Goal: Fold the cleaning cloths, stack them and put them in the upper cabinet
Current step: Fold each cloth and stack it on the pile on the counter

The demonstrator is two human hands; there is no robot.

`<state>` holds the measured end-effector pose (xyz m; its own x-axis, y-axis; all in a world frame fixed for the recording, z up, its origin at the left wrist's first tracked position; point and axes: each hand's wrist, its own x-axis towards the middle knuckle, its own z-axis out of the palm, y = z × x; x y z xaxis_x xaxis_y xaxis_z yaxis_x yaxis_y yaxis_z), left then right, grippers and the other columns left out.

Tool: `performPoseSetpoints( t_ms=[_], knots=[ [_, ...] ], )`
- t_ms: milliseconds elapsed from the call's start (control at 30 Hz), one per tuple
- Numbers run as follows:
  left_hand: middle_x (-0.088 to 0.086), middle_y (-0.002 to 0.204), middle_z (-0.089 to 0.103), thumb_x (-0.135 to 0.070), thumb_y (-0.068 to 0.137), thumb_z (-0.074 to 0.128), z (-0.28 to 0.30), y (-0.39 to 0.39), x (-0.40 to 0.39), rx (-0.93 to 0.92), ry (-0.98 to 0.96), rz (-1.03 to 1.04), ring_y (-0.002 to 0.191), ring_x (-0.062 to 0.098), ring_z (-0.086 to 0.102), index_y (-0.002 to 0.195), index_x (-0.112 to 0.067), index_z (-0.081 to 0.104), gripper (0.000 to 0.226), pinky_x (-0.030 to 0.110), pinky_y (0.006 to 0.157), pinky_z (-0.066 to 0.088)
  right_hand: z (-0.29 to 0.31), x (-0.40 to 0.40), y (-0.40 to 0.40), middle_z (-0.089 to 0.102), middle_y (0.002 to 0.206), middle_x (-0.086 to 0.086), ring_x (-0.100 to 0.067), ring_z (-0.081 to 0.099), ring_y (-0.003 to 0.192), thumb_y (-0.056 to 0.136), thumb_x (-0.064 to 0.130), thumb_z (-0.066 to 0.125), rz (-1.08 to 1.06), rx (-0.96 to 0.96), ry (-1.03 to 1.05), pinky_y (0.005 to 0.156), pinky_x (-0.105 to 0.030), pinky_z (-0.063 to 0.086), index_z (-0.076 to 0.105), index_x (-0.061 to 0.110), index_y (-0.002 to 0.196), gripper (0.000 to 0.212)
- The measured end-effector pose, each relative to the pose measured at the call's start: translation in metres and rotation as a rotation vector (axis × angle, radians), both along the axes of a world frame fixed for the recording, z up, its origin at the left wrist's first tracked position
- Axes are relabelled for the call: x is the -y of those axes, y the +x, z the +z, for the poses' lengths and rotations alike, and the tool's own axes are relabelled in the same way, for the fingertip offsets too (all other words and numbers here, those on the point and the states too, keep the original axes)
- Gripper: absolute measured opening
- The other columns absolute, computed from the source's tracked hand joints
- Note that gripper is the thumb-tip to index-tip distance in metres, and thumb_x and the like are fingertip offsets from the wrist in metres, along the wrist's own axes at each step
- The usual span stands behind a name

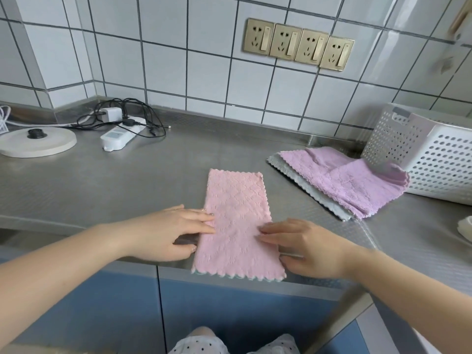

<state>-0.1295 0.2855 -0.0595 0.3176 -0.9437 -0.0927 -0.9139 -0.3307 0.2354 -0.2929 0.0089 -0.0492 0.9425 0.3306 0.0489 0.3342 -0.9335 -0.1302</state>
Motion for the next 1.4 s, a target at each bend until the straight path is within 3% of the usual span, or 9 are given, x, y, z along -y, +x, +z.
performPoseSetpoints(
  t_ms=[300,533,633,700,867,967,1067,1267,1400],
  knots=[
    [-0.016,0.154,0.015,-0.042,0.065,0.008,-0.02,-0.017,0.004,0.175,-0.132,0.016,0.142,-0.001,0.005,0.141,-0.043,0.029,0.079,0.025,0.112,-0.01,-0.03,-0.009,-0.01,0.056,0.134,0.0,-0.014,0.051,0.124,0.08,0.037,0.048,-0.057,0.174,0.01,0.104,-0.043,0.041,0.058,0.025,0.127,0.05],
    [-0.02,0.132,0.051,-0.048,0.074,0.02,-0.023,-0.019,0.008,0.047,-0.353,0.07,0.129,-0.009,0.03,0.119,-0.03,0.062,0.064,0.028,0.115,0.004,-0.03,-0.008,-0.009,0.063,0.12,0.016,0.006,0.051,0.117,0.091,0.034,0.041,-0.117,0.224,0.155,0.115,-0.029,0.019,0.064,0.031,0.112,0.031],
    [-0.01,0.078,0.063,-0.046,0.092,0.032,-0.014,-0.019,0.018,-0.129,-0.476,0.192,0.082,0.001,0.058,0.072,-0.016,0.058,0.044,0.013,0.102,0.024,-0.017,-0.016,0.002,0.062,0.068,0.006,-0.005,0.053,0.064,0.095,0.034,0.046,-0.331,0.222,0.384,0.077,-0.021,0.042,0.061,0.019,0.08,0.026],
    [-0.011,0.051,0.036,-0.037,0.095,0.044,-0.009,-0.017,0.03,-0.359,-0.585,0.363,0.051,0.004,0.034,0.057,-0.015,0.034,0.045,0.016,0.065,0.032,-0.006,-0.019,0.015,0.043,0.054,0.005,-0.008,0.036,0.053,0.096,0.028,0.049,-0.469,0.286,0.533,0.057,-0.027,0.031,0.048,0.014,0.069,0.03],
    [-0.002,0.087,0.052,-0.046,0.085,0.047,0.003,0.0,0.061,-0.712,-0.889,0.54,0.085,0.014,0.049,0.106,-0.017,0.054,0.037,0.03,0.078,0.033,0.009,-0.018,0.068,0.039,0.058,0.0,-0.018,0.037,0.058,0.097,0.028,0.045,-0.704,0.335,0.708,0.053,-0.032,0.026,0.032,0.014,0.064,0.037],
    [-0.003,0.109,0.055,-0.019,0.094,0.05,0.006,0.004,0.07,-0.724,-0.835,0.531,0.1,0.011,0.053,0.143,-0.033,0.021,0.059,0.019,0.081,0.036,0.006,-0.01,0.097,0.038,0.059,0.001,-0.02,0.038,0.062,0.097,0.025,0.042,-0.815,0.279,0.705,0.053,-0.032,0.025,0.03,0.015,0.064,0.037],
    [-0.01,0.143,0.038,-0.013,0.091,0.055,-0.003,0.014,0.075,-0.609,-0.715,0.5,0.134,0.008,0.036,0.144,-0.026,0.028,0.061,0.016,0.101,0.026,-0.002,-0.002,0.119,0.043,0.065,0.001,-0.022,0.044,0.072,0.098,0.026,0.039,-0.876,0.167,0.633,0.059,-0.031,0.029,0.032,0.017,0.064,0.036],
    [-0.003,0.146,0.037,-0.02,0.091,0.055,-0.002,0.03,0.084,-0.496,-0.546,0.617,0.128,0.011,0.039,0.14,-0.019,0.038,0.051,0.011,0.083,0.026,-0.012,0.007,0.148,0.062,0.111,-0.015,-0.031,0.056,0.104,0.099,0.03,0.032,-0.913,0.058,0.39,0.073,-0.029,0.034,0.046,0.013,0.087,0.026],
    [-0.001,0.149,0.034,-0.021,0.091,0.056,-0.002,0.039,0.088,-0.557,-0.501,0.653,0.134,0.014,0.035,0.141,-0.019,0.036,0.055,0.016,0.093,0.027,-0.014,0.01,0.157,0.061,0.116,-0.015,-0.033,0.056,0.108,0.099,0.031,0.032,-0.923,0.028,0.315,0.076,-0.031,0.038,0.055,0.007,0.106,0.034]
  ],
)
